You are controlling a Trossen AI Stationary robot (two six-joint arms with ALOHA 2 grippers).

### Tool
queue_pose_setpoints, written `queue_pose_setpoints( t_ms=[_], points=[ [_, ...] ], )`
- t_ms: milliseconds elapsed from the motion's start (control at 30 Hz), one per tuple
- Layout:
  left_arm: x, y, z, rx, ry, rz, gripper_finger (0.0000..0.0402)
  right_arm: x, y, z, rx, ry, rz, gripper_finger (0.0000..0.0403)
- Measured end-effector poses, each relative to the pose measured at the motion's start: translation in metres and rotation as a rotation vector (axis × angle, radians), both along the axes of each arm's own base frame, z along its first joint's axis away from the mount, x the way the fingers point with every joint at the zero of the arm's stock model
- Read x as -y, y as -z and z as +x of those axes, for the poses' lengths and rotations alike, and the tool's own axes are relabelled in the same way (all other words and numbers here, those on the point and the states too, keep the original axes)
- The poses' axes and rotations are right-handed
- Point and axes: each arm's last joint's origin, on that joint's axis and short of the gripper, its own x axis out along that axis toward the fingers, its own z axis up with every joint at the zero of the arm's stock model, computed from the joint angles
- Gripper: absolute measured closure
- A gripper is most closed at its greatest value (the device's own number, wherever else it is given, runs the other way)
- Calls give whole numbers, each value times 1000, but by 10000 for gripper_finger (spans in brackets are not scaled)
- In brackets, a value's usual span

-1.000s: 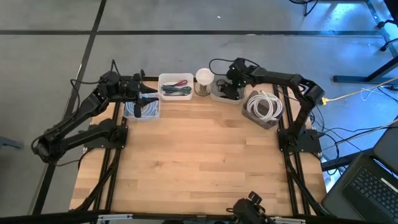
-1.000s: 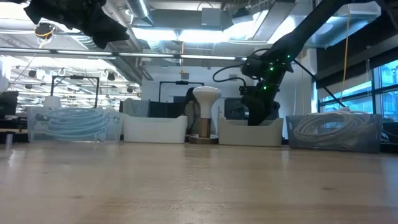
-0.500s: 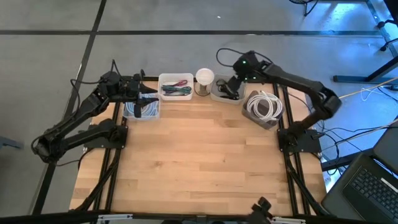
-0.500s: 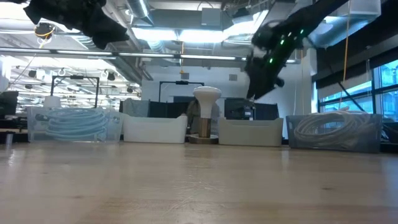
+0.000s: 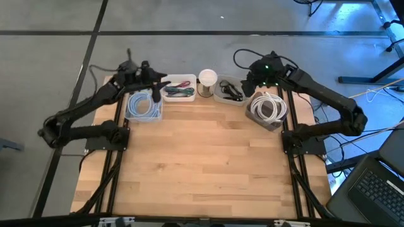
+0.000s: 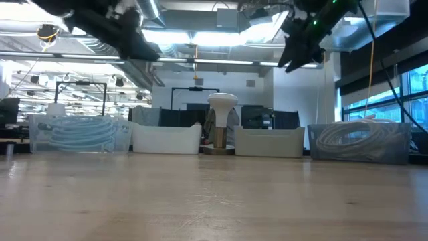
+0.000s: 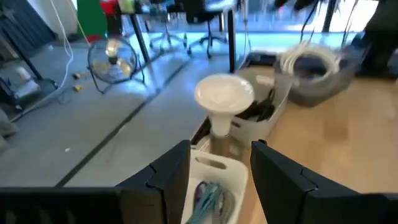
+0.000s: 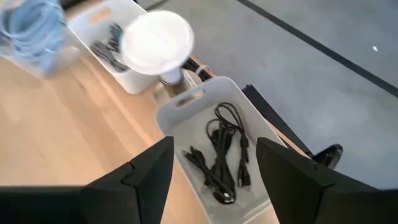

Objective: Pick & Place USB Port
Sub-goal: Return to Home Position

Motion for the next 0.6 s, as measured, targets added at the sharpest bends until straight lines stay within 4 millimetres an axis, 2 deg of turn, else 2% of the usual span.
queue_pose_setpoints(
  t_ms=[133, 267, 500, 600],
  points=[
    [-24, -2, 22, -100, -10, 22, 243, -9, -4, 1, 20, -24, -3, 171],
    [-45, 6, 47, -289, -34, 60, 244, -13, -2, 4, 4, -43, 7, 171],
    [-72, 14, 89, -583, -25, 69, 249, -17, 3, 1, -59, -7, 47, 171],
    [-80, 16, 100, -662, -2, 45, 252, -17, 4, 1, -65, -7, 52, 171]
  ],
)
